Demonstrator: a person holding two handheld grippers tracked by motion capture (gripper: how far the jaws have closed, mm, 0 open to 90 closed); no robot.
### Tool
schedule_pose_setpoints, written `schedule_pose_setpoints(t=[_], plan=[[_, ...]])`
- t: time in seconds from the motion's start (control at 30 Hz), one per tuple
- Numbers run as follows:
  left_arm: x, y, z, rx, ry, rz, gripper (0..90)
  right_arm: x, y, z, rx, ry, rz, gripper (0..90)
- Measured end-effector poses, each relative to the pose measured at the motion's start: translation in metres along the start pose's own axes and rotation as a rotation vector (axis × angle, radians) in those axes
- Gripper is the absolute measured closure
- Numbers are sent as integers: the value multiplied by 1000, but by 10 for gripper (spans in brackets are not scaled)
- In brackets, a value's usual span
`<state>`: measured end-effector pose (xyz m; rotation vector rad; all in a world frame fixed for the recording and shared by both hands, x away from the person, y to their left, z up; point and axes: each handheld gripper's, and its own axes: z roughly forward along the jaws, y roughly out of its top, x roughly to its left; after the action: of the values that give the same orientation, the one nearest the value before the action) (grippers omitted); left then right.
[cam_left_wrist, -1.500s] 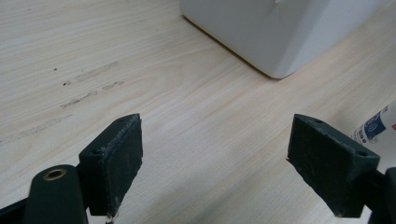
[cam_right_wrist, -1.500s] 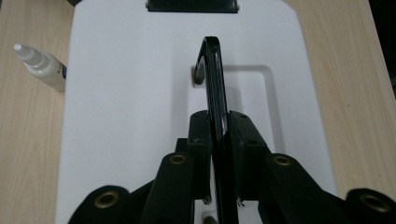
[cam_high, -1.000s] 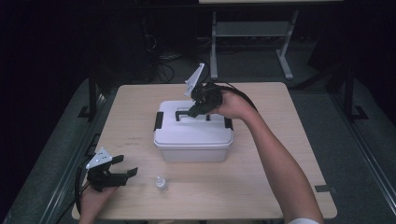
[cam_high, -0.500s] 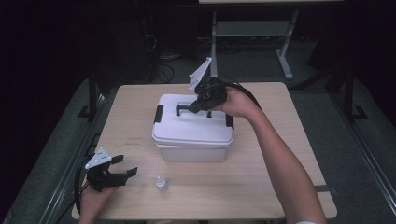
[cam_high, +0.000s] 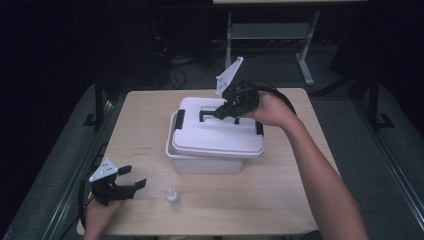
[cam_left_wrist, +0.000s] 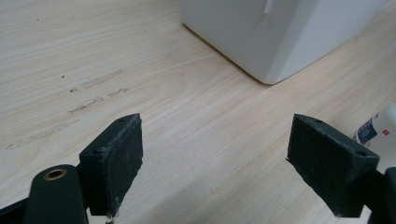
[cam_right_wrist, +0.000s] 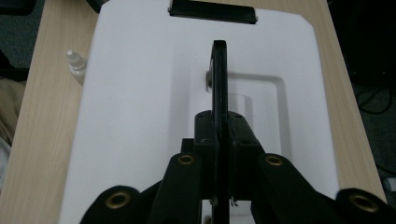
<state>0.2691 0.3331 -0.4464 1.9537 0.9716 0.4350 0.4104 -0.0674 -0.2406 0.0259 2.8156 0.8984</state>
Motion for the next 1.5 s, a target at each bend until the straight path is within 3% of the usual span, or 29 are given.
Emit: schedule_pose_setpoints(t=[0.27, 0.93, 1.5], plan=[[-1, 0, 1, 7, 0, 4, 177, 11, -18, -24, 8, -22, 20, 841], [-3, 0, 2, 13, -2, 6, 177, 37, -89, -82, 11, -110, 117, 840], [-3, 0, 3, 16, -2, 10, 177, 55, -147, -111, 28, -158, 199, 840]])
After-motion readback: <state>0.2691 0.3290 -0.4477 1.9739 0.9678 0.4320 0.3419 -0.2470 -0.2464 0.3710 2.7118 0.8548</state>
